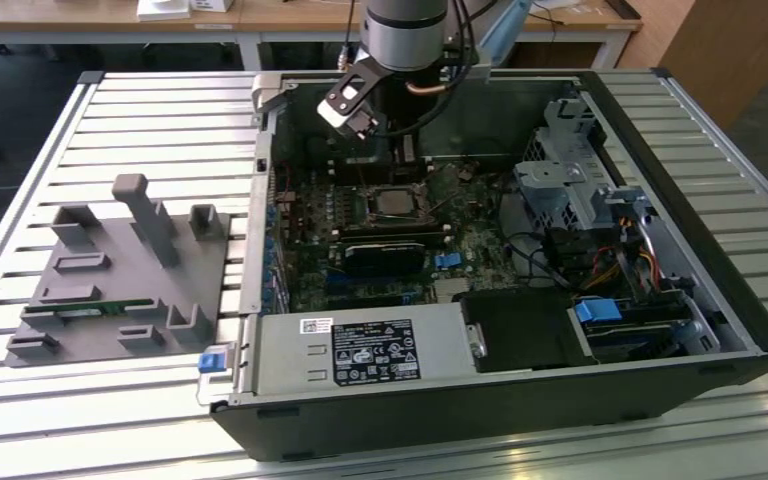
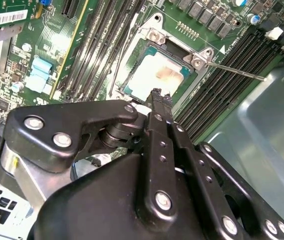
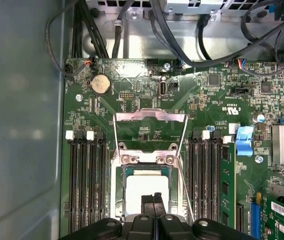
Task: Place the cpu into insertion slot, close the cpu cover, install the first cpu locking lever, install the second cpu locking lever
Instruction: 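Close the cpu cover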
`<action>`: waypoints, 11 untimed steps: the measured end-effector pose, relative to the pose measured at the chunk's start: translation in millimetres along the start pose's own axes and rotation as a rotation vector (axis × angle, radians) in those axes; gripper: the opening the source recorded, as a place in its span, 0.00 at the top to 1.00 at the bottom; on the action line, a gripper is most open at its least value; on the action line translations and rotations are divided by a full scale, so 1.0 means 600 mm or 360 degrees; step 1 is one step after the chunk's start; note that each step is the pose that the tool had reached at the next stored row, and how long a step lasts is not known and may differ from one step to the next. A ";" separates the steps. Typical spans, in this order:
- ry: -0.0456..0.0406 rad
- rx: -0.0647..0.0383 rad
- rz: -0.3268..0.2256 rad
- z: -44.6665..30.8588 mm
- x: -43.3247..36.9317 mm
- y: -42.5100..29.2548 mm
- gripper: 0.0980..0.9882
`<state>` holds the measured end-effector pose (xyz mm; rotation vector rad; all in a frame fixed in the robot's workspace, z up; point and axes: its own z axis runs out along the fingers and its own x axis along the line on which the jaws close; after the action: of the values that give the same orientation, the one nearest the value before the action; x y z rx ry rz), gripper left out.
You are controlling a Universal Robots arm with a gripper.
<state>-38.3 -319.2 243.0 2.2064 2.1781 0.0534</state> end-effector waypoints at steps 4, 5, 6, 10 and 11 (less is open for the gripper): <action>0.0000 0.0000 0.0000 0.000 0.000 0.002 0.99; 0.0000 0.0000 0.0000 0.000 0.000 0.002 0.99; 0.0000 0.0000 0.0000 0.000 0.000 0.002 0.99; 0.0000 0.0000 0.0000 0.000 0.000 0.004 0.99; 0.0000 0.0000 0.0000 0.000 0.000 0.004 0.99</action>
<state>-36.1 -319.2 242.9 2.2064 2.1781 0.0534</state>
